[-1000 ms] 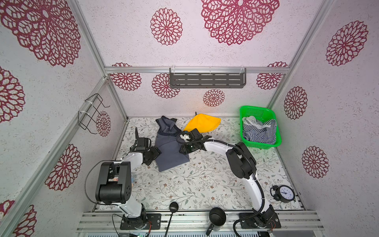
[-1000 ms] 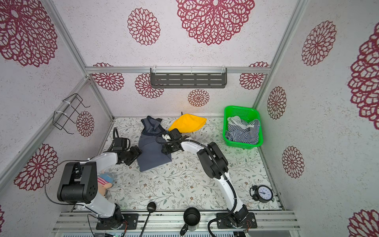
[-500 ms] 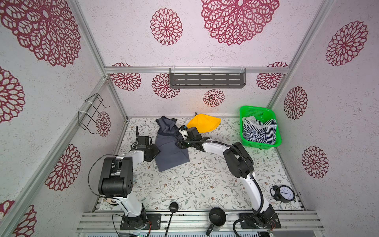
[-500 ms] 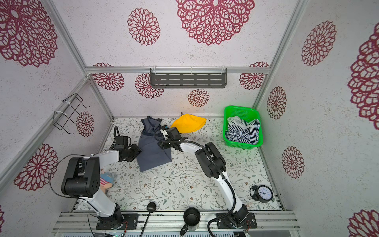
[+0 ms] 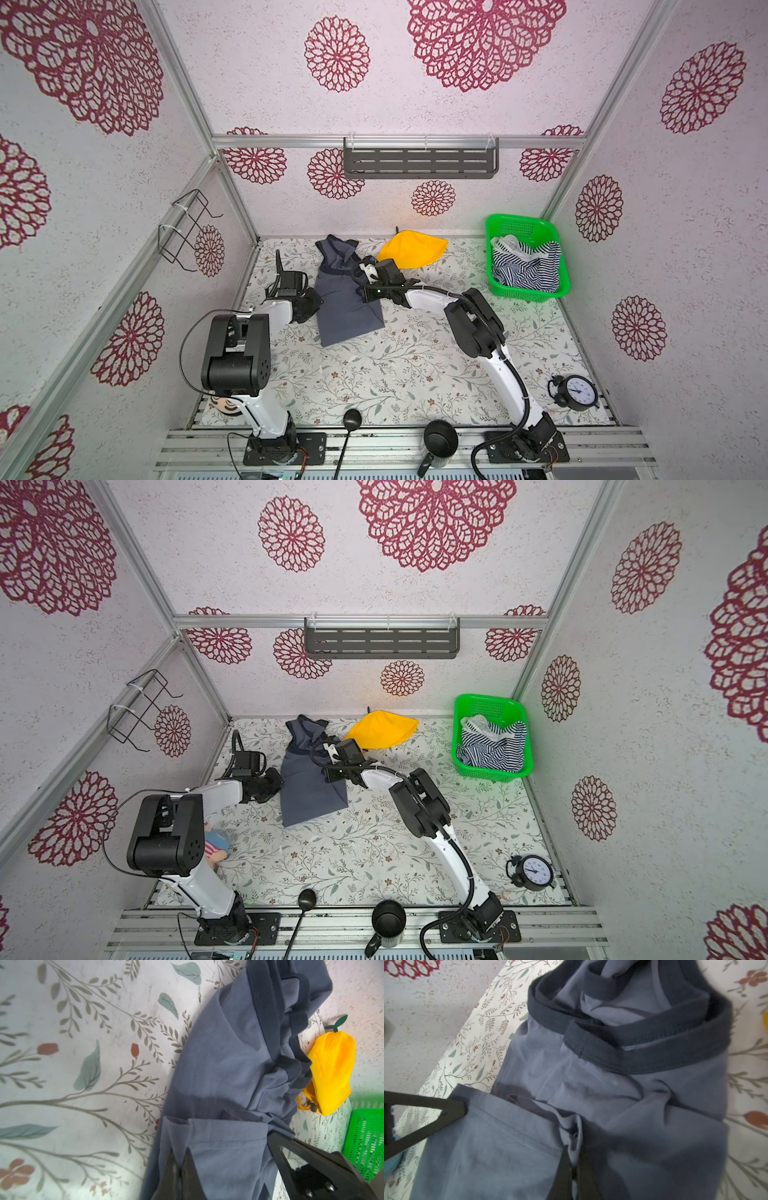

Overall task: Fold and stack tank tops
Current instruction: Smooth out the tank top at the center of the table.

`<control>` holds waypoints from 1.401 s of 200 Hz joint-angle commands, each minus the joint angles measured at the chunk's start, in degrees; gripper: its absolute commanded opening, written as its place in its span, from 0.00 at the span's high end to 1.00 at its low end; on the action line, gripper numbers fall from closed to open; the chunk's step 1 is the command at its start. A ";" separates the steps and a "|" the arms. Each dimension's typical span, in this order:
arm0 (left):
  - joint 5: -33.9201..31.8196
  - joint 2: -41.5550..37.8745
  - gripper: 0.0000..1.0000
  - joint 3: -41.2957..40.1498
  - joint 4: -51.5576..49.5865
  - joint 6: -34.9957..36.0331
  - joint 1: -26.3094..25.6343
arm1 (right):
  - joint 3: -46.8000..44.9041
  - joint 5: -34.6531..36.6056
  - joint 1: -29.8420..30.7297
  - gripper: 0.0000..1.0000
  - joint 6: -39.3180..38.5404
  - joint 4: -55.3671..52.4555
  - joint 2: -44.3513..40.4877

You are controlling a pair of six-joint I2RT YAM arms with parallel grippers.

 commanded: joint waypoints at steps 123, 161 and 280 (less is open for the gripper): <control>-2.44 5.10 1.00 10.66 1.83 2.41 -2.16 | -2.88 3.81 -3.00 1.00 0.13 5.98 -8.79; -4.02 8.12 0.94 12.64 1.32 1.49 -2.05 | 2.95 -0.33 -3.92 0.77 0.12 1.07 -4.53; -9.71 -8.05 0.47 -1.69 -2.62 -0.88 -12.54 | -29.28 1.49 -2.81 0.70 -4.71 -4.57 -28.25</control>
